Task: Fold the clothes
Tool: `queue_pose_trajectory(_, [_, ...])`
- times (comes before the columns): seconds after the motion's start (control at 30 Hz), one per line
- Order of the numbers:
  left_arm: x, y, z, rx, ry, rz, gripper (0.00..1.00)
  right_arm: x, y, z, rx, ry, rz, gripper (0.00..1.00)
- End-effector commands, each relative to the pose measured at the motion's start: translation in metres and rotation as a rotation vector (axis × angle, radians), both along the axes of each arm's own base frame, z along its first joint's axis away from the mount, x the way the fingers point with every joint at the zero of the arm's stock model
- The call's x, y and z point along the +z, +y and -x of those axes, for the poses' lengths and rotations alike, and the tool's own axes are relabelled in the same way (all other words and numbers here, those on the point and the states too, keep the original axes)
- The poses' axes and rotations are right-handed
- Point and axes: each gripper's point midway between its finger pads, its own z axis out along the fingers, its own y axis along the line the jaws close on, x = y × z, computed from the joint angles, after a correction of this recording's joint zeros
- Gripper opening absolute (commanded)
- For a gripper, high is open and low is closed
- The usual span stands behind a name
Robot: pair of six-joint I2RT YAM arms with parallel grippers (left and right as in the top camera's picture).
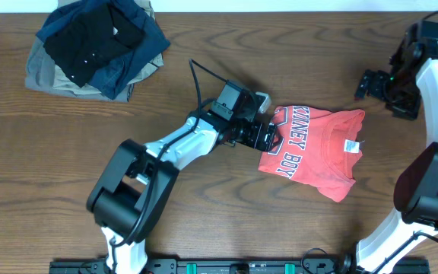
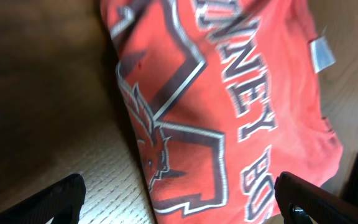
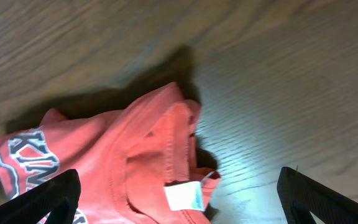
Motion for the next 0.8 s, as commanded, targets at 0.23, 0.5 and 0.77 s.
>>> queue_pose_trajectory(0.23, [0.000, -0.026, 0.027, -0.118, 0.043, 0.079, 0.98, 0.001, -0.001, 0.001, -0.021, -0.001, -0.004, 0.99])
queue_pose_trajectory(0.5, [-0.027, -0.040, 0.036, -0.107, 0.077, 0.048, 0.98, 0.001, 0.000, 0.001, -0.019, -0.001, -0.004, 0.99])
queue_pose_trajectory(0.77, [-0.044, -0.035, 0.030, -0.067, 0.078, 0.003, 0.98, 0.001, 0.000, 0.001, -0.019, -0.001, -0.004, 0.99])
